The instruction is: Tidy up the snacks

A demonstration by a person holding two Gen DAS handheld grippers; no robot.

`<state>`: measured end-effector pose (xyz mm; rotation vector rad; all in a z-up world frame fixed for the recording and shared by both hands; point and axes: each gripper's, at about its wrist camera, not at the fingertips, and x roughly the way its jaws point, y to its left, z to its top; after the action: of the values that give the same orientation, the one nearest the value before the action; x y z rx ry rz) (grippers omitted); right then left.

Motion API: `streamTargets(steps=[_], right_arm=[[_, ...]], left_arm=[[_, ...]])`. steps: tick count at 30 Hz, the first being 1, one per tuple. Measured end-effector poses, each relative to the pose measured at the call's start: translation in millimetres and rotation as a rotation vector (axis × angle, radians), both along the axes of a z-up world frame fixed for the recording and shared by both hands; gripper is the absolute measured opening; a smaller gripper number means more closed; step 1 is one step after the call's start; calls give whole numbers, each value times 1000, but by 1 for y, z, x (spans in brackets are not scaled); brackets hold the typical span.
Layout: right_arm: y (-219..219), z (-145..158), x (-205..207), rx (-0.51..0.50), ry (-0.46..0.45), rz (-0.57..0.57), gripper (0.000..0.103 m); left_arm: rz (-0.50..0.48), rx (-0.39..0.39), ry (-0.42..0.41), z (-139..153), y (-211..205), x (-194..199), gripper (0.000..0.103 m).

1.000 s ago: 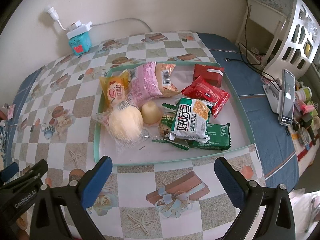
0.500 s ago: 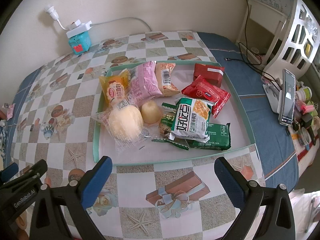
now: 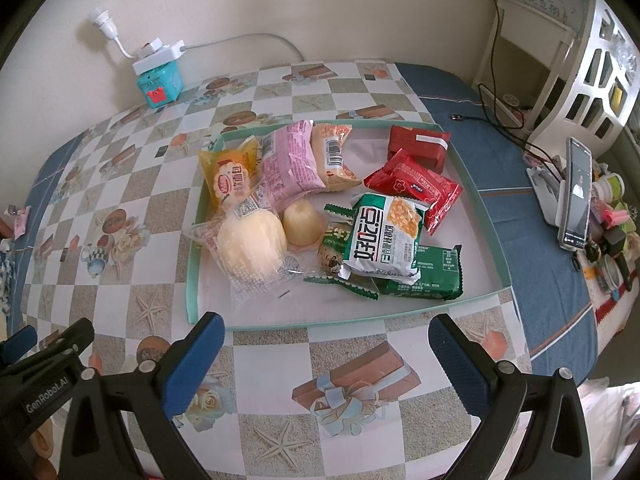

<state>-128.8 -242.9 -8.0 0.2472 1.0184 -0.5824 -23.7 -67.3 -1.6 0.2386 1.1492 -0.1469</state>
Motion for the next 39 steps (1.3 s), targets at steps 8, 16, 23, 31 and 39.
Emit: streamTargets(steps=[8,16,23,31,39], right_arm=[[0,-2,0,1,2,0,103],[0,-2,0,2,9,2,103],[-1,-2,1,2,10,2,103],[-1,-3,0,3,11,2,103],[-1,-3,0,2,11,3,103]], left_arm=[[8,-7,6,0,1,1,90],[11,-11,7,0,0,0,90],[10,-19,6,1,-2,0,90],[11,-21,8,2,-1,0,90],[-1,-6,-23,4,-4,-3,90]])
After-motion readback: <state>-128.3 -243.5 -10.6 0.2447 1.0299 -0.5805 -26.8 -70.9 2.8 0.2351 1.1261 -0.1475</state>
